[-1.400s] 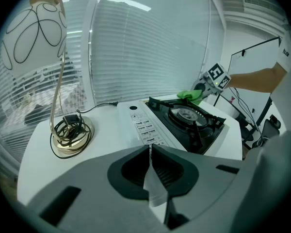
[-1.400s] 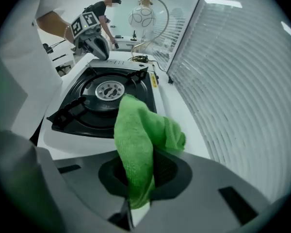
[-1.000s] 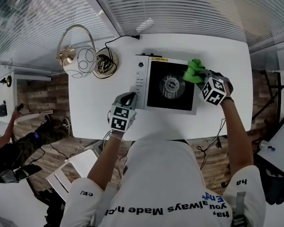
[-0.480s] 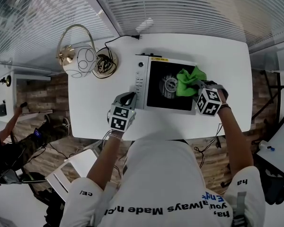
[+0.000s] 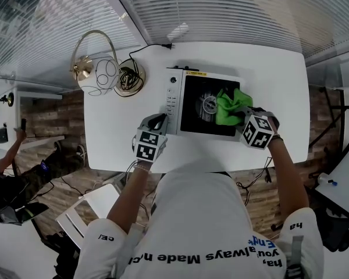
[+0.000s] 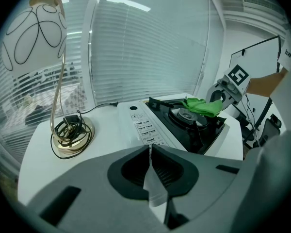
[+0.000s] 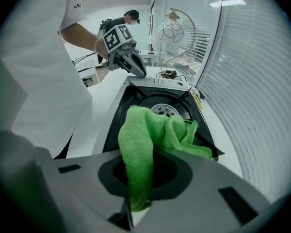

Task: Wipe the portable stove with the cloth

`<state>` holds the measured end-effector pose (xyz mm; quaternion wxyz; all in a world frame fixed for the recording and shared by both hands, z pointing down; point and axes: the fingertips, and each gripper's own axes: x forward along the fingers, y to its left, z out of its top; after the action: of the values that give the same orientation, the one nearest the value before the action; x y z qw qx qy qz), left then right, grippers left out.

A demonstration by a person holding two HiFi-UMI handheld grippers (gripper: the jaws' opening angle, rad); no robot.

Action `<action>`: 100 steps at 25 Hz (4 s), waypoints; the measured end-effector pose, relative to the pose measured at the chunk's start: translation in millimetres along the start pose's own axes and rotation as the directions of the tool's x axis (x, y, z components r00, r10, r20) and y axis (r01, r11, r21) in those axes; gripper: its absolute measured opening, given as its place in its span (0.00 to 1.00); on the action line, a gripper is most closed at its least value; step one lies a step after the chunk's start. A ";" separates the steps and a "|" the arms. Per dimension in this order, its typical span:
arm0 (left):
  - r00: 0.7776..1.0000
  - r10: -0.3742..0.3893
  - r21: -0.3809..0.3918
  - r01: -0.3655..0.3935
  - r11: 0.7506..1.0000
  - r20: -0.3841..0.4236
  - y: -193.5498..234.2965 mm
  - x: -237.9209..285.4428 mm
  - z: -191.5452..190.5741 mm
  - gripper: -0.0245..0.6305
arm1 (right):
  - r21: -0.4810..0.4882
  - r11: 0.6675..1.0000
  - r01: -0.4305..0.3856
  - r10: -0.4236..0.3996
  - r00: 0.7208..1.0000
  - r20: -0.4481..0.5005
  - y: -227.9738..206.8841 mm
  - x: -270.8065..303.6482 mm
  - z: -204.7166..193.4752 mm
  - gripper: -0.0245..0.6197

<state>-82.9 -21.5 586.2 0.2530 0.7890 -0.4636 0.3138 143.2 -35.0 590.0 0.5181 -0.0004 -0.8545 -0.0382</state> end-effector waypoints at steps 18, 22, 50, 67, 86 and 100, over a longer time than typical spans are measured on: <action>1.000 -0.001 -0.011 0.001 1.000 0.012 -0.5 -1.0 1.1 0.07 | -0.023 0.998 0.056 -0.054 0.995 0.088 41.6 -61.9 60.3 0.10; 1.000 0.000 -0.010 0.000 1.000 0.012 -0.2 -1.8 1.4 0.07 | -0.043 0.999 -0.028 0.029 0.999 0.038 70.2 -37.3 62.6 0.10; 1.000 -0.011 -0.030 0.011 0.999 0.023 -0.5 -0.5 0.3 0.07 | -0.094 0.992 -0.088 0.084 0.995 -0.050 76.1 45.2 99.8 0.10; 1.000 -0.012 -0.047 0.013 0.999 0.026 0.8 -1.0 0.6 0.07 | -0.109 0.993 0.044 -0.032 0.994 0.106 45.0 7.0 166.1 0.10; 0.999 -0.028 -0.065 0.030 0.997 0.037 0.6 0.2 1.0 0.07 | -0.136 0.983 -0.124 0.118 0.992 -0.053 23.6 80.0 167.7 0.10; 0.998 -0.037 -0.070 0.040 0.997 0.045 1.1 -0.9 0.8 0.07 | -0.098 0.995 0.012 -0.017 0.998 -0.053 -46.5 84.6 155.8 0.10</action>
<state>-83.9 -22.0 585.1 0.2767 0.7949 -0.4647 0.2751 -35.8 -74.4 590.2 0.5398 -0.0184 -0.8374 -0.0836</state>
